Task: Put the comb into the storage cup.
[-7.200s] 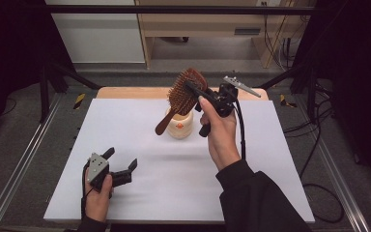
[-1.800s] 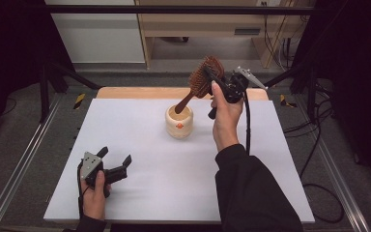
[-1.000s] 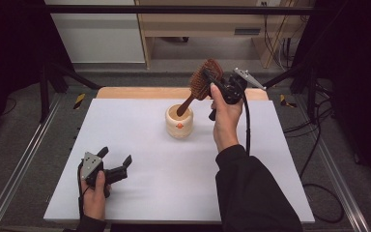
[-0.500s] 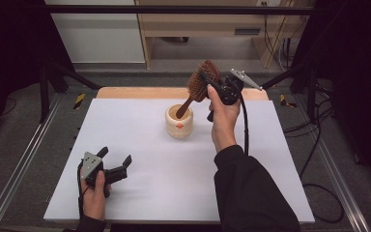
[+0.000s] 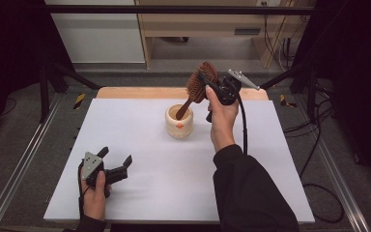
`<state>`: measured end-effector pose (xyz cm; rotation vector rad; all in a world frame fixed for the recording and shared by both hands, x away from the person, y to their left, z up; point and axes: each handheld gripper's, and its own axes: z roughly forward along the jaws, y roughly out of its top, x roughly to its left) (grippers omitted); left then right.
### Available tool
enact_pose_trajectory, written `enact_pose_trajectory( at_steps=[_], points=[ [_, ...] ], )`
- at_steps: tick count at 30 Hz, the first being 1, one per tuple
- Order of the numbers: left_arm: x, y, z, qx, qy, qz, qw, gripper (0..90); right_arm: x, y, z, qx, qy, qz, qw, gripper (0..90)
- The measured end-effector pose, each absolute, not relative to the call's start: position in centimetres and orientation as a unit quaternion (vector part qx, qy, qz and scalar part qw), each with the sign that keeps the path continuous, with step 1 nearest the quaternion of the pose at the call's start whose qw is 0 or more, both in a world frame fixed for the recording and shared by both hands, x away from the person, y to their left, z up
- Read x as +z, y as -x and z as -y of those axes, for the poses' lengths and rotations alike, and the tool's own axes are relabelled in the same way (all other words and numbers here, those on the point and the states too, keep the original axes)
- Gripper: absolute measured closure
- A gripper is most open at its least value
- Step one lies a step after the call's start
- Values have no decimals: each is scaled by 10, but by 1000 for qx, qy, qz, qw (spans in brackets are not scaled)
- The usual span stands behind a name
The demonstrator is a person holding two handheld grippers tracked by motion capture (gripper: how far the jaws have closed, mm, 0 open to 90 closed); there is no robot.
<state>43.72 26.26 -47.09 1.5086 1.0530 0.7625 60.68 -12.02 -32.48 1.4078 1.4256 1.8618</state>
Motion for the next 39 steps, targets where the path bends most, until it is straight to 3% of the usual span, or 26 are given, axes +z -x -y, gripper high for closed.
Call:
enact_pose_trajectory(
  at_steps=[39],
  points=[
    [-470,-437,-263,323,-635,-443,544,30,-333,-610,107,654,-499,-531,203,500]
  ],
)
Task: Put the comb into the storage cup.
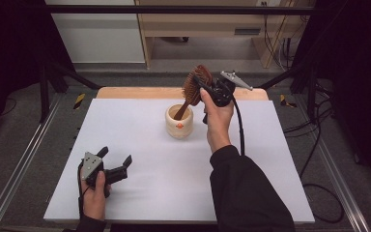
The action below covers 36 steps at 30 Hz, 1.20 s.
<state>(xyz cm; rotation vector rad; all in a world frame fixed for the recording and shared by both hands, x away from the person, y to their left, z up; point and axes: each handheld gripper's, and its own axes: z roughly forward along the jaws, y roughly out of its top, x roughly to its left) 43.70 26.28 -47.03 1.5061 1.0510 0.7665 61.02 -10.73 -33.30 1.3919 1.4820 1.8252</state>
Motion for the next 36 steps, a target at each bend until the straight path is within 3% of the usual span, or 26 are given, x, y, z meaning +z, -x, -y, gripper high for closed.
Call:
enact_pose_trajectory(
  at_steps=[36],
  points=[
    [-470,-437,-263,321,-634,-443,547,30,-345,-616,92,644,-496,-544,209,500]
  ],
)
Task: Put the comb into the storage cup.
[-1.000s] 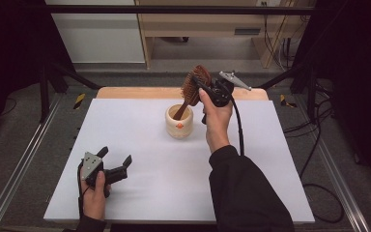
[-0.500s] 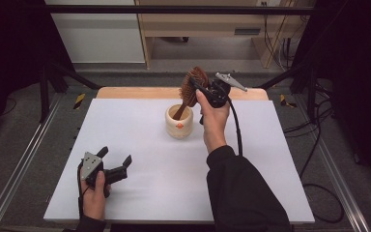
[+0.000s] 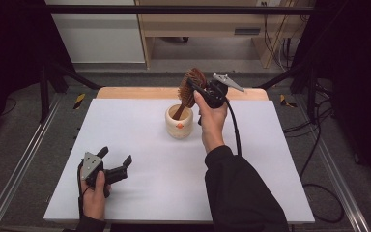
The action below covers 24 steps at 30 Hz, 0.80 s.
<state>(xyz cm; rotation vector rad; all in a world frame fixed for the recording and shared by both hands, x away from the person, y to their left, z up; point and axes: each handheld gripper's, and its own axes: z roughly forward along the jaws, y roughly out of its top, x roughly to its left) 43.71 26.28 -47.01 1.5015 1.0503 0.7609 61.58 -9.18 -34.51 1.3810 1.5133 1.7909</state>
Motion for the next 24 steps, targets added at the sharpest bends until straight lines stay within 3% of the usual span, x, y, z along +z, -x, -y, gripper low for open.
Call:
enact_pose_trajectory(
  at_steps=[24],
  points=[
    [-470,-437,-263,320,-634,-444,547,30,-351,-617,85,637,-494,-554,208,499]
  ],
)
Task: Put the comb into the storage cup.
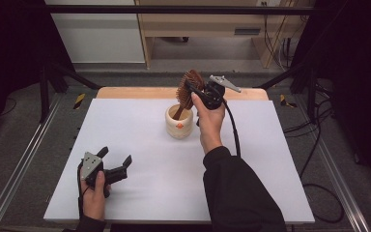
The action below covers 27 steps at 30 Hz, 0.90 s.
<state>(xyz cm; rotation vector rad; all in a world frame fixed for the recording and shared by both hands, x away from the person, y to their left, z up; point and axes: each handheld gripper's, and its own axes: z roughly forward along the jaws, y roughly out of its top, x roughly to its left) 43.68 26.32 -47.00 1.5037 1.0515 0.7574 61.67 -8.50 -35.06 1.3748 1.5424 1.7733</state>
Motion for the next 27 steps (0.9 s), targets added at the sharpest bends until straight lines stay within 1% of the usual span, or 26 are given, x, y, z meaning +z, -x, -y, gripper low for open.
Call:
enact_pose_trajectory(
  at_steps=[17,27],
  points=[
    [-470,-437,-264,319,-633,-444,548,30,-357,-618,76,632,-493,-562,204,498],
    [-470,-437,-263,318,-635,-444,547,29,-369,-619,82,632,-506,-554,193,498]
  ],
)
